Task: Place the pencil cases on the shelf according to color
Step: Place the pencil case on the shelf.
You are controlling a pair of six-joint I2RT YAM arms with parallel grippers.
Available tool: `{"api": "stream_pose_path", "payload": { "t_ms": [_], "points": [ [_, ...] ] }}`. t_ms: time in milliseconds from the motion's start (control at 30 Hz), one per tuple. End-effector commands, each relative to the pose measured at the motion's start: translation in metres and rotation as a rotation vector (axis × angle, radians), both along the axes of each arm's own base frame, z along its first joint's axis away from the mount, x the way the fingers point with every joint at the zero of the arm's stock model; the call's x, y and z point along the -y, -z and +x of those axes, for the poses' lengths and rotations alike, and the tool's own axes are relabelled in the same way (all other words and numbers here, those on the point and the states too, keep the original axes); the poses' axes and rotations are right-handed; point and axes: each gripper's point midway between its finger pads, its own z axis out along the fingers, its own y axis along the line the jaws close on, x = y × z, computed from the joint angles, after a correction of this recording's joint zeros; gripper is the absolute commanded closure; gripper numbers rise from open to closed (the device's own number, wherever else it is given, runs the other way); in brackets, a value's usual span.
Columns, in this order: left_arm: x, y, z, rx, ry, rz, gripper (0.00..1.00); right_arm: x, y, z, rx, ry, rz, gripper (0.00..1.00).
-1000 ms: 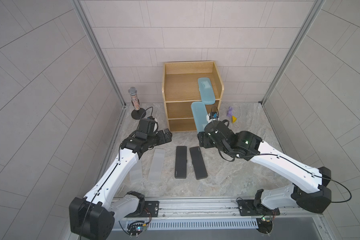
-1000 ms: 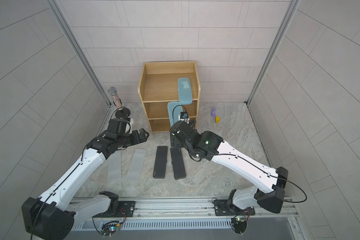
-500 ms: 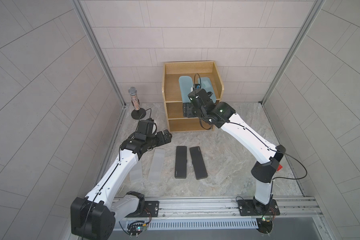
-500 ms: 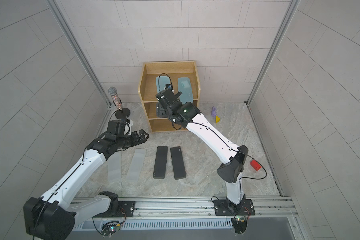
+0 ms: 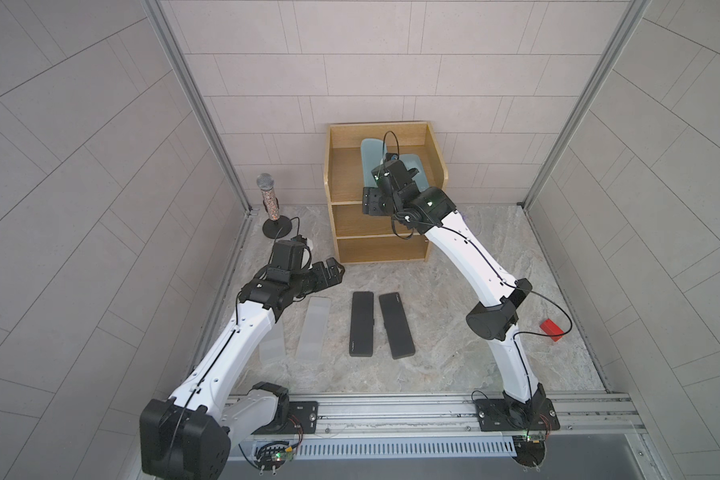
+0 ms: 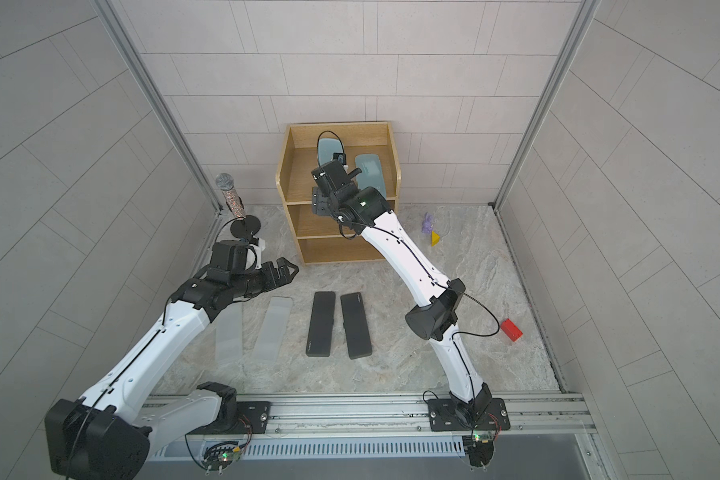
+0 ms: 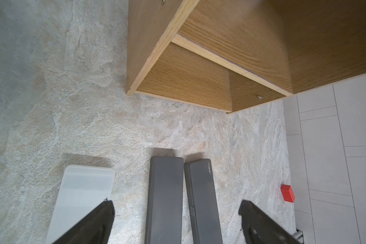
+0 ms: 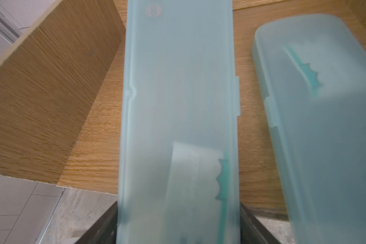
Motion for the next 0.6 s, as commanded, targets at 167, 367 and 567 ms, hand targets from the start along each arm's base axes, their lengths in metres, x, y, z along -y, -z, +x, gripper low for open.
{"api": "stream_pose_path", "payload": {
  "t_ms": [167, 367, 567],
  "points": [
    [0.0, 0.001, 0.001, 0.005, 0.0, -0.01, 0.0, 0.004, 0.003, 0.013, 0.002, -0.004, 0.018, 0.27],
    [0.0, 0.002, 0.001, -0.004, 0.006, -0.008, 0.0, -0.001, -0.006, 0.012, 0.022, -0.034, 0.04, 0.13],
    [-0.001, 0.002, 0.001, 0.003, 0.006, 0.0, 0.0, -0.002, -0.023, 0.012, 0.073, -0.057, 0.058, 0.08]
  ]
}}
